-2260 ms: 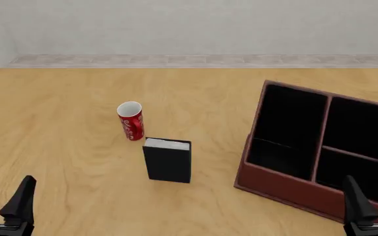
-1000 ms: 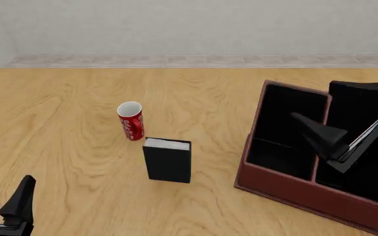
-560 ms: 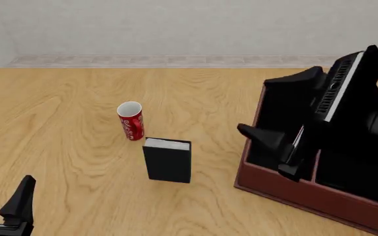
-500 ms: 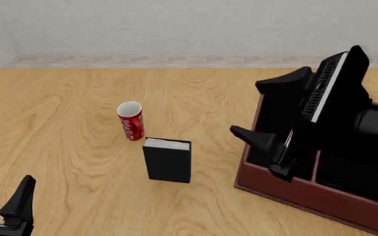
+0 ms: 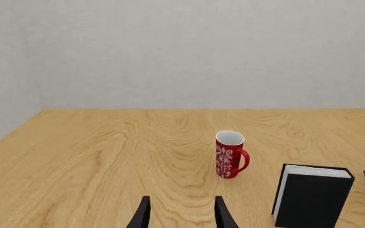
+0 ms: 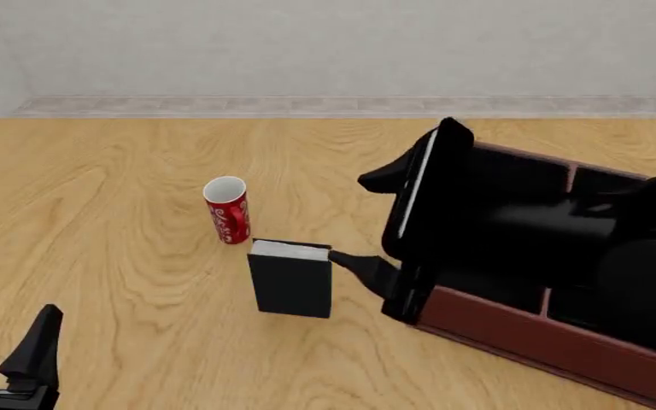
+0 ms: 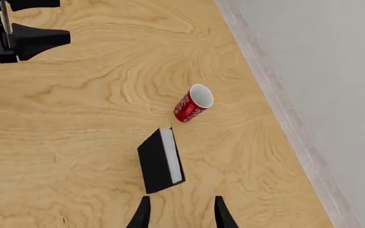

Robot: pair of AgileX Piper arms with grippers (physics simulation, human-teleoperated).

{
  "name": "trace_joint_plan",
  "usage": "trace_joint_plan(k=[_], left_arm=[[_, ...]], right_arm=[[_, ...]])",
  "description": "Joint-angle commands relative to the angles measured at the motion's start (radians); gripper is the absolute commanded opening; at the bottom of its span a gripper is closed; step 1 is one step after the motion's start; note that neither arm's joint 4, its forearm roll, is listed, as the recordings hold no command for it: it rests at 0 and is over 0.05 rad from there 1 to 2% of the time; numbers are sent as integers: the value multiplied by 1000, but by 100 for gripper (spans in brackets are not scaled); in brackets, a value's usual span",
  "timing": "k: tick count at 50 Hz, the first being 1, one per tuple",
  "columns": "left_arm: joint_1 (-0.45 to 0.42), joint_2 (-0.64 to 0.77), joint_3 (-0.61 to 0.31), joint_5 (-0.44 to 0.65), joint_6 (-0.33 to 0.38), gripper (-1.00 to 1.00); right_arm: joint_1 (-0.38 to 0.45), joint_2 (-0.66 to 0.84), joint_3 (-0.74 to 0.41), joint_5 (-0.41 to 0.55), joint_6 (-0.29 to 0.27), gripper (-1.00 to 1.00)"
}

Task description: Pick up the book and place it in the left compartment of the caddy.

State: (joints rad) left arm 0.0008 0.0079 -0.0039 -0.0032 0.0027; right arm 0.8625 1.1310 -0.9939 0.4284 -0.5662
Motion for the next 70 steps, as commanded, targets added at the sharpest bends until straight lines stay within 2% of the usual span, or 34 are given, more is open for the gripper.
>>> trace_joint_plan(k=[1,26,50,63,70], left_arm=[[0,0,2,-3,1,100],[0,2,0,-2,0,100],[0,-4,-8,12,1,100],[-1,-6,-11,17,2,100],[-1,-6,-13,19,3,100]], right_arm=[[27,90,-1,-53,11,100],[24,277,-59,-142,1,100],[6,333,-32,-188,29,100],[-14,366,-35,-207,30,100],[-28,379,-45,-209,12,100]])
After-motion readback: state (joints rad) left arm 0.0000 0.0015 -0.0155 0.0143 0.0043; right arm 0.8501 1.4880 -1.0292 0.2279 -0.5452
